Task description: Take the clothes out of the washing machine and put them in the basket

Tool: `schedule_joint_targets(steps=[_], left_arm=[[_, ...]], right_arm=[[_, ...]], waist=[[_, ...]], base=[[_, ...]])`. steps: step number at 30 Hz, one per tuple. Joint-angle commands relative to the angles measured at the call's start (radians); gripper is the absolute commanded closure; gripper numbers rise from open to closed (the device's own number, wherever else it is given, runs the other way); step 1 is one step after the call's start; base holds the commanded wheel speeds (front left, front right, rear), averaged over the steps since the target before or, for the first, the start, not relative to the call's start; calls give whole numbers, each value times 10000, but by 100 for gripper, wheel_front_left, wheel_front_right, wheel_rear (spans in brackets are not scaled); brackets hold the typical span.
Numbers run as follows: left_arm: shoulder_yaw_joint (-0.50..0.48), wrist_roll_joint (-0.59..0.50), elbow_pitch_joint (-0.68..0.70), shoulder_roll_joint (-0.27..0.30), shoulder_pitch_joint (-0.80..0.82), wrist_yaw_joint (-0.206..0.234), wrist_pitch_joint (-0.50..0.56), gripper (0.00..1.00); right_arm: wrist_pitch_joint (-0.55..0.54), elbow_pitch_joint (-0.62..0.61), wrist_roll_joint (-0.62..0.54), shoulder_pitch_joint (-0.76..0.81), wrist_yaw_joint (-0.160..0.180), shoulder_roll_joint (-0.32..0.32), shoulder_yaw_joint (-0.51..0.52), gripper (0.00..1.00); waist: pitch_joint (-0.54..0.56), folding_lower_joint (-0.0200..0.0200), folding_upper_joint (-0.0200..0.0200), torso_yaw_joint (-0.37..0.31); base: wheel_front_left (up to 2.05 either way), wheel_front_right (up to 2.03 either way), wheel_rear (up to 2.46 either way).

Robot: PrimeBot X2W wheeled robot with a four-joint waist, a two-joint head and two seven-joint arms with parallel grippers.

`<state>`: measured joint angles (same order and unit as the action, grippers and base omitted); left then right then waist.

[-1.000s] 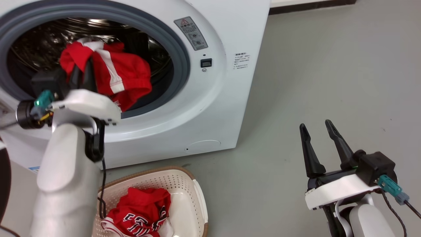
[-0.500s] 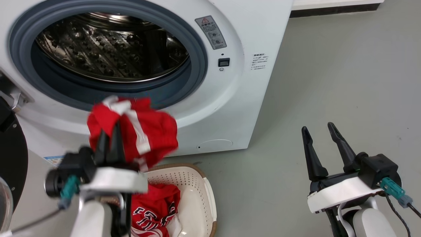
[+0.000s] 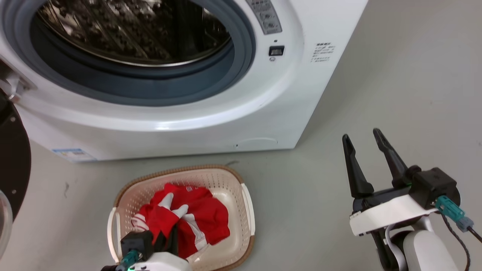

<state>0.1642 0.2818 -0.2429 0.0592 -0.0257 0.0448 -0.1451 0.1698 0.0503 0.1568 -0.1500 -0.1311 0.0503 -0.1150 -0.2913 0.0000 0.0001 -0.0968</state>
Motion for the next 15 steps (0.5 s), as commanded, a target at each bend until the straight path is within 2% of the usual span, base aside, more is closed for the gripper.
schedule_joint_targets(steps=[1, 15], left_arm=[[31, 21, -388, 1, 418, -34, -140, 100], [650, 251, -5743, -67, 4300, -492, -669, 100]], right_arm=[[40, -47, -16, -172, 5, -3, -49, 0], [325, 65, 88, -1172, 5, -3, -364, 0]], waist=[[-391, 0, -1, 51], [-2694, 0, -1, -386]], base=[[0, 0, 0], [0, 0, 0]])
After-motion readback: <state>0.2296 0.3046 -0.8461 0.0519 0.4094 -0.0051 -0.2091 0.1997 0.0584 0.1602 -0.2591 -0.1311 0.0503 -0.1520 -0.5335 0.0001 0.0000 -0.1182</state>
